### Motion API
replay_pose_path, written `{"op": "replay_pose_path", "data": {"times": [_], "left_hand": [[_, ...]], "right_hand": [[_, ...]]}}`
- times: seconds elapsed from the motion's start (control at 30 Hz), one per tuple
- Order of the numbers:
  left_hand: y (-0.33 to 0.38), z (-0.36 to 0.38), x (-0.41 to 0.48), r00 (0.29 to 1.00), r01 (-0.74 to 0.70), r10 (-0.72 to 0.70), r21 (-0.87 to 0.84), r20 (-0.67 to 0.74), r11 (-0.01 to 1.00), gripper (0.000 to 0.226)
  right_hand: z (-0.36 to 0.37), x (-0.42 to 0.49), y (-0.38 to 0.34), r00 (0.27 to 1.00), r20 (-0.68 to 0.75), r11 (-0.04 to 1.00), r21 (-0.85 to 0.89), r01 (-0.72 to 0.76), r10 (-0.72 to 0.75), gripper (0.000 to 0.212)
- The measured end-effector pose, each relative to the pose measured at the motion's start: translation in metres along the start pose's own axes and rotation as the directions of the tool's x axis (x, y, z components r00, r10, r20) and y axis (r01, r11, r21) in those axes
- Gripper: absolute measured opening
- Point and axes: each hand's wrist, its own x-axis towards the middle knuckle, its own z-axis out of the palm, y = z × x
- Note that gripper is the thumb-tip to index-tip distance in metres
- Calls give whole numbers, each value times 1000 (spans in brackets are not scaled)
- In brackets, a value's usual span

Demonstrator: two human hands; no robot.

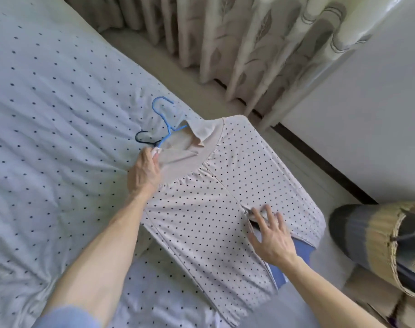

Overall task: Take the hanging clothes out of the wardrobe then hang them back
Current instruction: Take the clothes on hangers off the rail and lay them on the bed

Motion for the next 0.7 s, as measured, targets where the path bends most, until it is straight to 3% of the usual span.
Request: {"op": "replay_pose_path", "data": {"times": [0.2,0.3,0.4,0.53,0.7], "left_hand": [[-48,67,-1,984,160,-167,103,59,982,22],[-63,89,-3,958,275,-279,66,65,959,30],[-73,97,-10,926,369,-370,17,74,929,27],[-79,94,-17,889,452,-453,38,68,891,31],[-41,79,-23,850,510,-510,40,132,859,36]], "right_hand": [[25,32,9,999,6,996,-71,45,-45,71],[35,40,10,996,-25,992,-99,81,-83,71],[41,40,14,991,-60,986,-121,114,-122,69],[49,32,23,990,-3,984,-114,138,-139,73],[47,26,22,993,42,989,-87,117,-114,69]]}}
